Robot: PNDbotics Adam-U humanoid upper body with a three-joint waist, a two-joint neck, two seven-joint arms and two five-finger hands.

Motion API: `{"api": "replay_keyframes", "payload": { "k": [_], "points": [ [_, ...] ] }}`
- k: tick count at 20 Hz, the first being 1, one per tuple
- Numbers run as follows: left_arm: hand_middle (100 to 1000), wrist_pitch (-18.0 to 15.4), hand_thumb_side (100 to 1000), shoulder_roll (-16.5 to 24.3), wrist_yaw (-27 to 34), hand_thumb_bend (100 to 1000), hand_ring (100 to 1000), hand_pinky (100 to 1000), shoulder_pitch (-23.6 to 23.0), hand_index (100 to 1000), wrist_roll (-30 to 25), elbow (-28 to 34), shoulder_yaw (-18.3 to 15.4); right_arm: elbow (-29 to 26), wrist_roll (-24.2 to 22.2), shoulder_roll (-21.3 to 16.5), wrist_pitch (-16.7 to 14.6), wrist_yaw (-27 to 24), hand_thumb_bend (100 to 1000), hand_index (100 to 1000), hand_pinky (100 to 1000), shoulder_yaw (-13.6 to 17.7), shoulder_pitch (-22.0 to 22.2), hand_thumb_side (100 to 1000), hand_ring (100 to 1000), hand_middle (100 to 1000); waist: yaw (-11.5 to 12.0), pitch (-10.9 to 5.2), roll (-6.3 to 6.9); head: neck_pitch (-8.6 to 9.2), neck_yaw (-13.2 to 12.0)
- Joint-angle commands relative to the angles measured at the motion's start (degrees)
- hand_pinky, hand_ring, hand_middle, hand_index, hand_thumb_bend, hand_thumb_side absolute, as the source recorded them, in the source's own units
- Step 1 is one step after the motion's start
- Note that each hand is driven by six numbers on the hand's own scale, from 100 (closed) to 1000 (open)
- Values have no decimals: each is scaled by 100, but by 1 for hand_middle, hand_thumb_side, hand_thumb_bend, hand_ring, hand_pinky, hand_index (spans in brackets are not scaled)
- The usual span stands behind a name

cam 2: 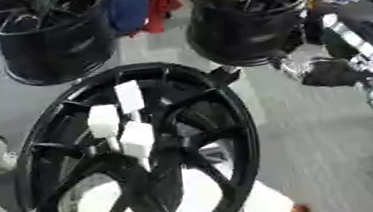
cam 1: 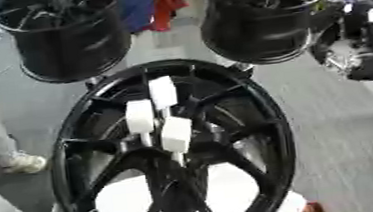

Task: Pull the pin out of the wheel hub.

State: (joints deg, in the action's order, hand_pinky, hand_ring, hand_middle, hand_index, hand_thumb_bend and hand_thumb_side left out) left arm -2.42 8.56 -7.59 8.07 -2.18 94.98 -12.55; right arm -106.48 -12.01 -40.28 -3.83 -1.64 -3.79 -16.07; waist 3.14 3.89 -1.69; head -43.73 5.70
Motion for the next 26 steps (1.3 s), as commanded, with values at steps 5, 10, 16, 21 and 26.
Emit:
{"api": "replay_keyframes", "payload": {
  "k": [5, 10, 16, 21, 26],
  "points": [
    [677, -17, 545, 144, -22, 163, 619, 518, 55, 800, -49, 96, 38, -421, -711, -606, 69, -193, 337, 829, 644, -396, -584, 291, 658, 696, 31, -37, -3, 2, 15],
    [677, -21, 545, 144, -25, 163, 618, 518, 67, 800, -65, 97, 55, -533, -1225, -739, 126, -193, 358, 868, 661, -671, -970, 291, 717, 769, 68, -21, -9, -18, 26],
    [677, -21, 546, 139, -34, 159, 619, 518, 93, 800, -82, 101, 68, -438, -1657, -765, 180, -242, 387, 894, 670, -1013, -1583, 285, 750, 812, 120, 20, -22, 23, 33],
    [677, -28, 547, 127, -31, 158, 619, 519, 123, 800, -109, 109, 93, -106, -1951, -597, 225, -180, 379, 900, 672, -1343, -2183, 262, 749, 815, 172, 54, -22, 56, 46],
    [677, -32, 547, 120, -29, 155, 619, 519, 133, 800, -126, 115, 108, 432, -2189, -271, 202, -42, 381, 905, 673, -1628, -2608, 255, 756, 819, 212, 82, -11, 88, 58]
  ]
}}
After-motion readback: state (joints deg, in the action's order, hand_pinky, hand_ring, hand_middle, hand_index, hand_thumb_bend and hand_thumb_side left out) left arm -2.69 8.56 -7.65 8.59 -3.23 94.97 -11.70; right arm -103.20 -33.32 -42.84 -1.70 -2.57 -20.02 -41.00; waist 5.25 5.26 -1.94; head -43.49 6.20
